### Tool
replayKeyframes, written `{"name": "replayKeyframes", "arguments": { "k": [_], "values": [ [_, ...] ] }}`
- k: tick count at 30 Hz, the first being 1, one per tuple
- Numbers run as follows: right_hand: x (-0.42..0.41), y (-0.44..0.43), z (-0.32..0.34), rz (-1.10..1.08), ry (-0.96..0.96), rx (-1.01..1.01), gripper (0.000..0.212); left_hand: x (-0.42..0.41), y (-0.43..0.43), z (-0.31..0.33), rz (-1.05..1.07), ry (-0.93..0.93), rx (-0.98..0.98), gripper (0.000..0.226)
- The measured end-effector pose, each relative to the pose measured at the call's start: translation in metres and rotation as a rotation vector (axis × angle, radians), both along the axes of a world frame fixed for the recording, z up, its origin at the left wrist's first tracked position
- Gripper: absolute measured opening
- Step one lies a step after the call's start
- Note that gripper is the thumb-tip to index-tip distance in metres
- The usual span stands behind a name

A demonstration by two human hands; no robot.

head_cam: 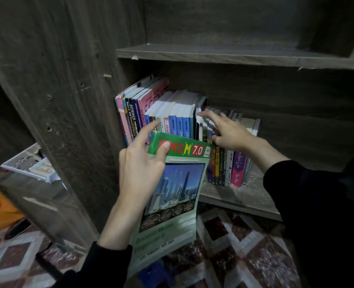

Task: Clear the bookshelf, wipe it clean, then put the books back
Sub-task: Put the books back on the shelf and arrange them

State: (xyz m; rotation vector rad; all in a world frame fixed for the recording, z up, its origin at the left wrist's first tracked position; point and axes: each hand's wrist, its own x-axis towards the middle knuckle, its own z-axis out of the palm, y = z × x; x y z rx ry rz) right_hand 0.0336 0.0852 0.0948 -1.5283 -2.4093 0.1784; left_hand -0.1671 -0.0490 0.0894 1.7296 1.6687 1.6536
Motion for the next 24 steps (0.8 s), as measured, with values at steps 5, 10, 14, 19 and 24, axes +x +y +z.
{"name": "replayKeyframes", "arguments": {
  "k": [5,10,14,19,24],
  "values": [
    [0.005,-0.003,-0.003,0.016,0.008,0.026,0.075,-0.008,-0.008,0.039,0.069,0.063,0.127,0.034],
    [0.005,0.000,-0.008,0.020,-0.007,0.032,0.075,-0.018,-0.008,0.069,0.052,-0.019,0.150,0.031],
    [0.005,0.003,-0.011,0.005,-0.017,0.047,0.071,-0.022,0.011,0.077,0.014,-0.092,0.083,0.029],
    [0.006,0.003,-0.011,0.010,0.002,0.029,0.079,-0.025,0.020,0.072,0.144,-0.030,0.049,0.027],
    [0.005,0.008,-0.015,0.023,0.021,0.018,0.083,-0.014,0.007,0.062,0.279,0.132,0.136,0.025]
  ]
}}
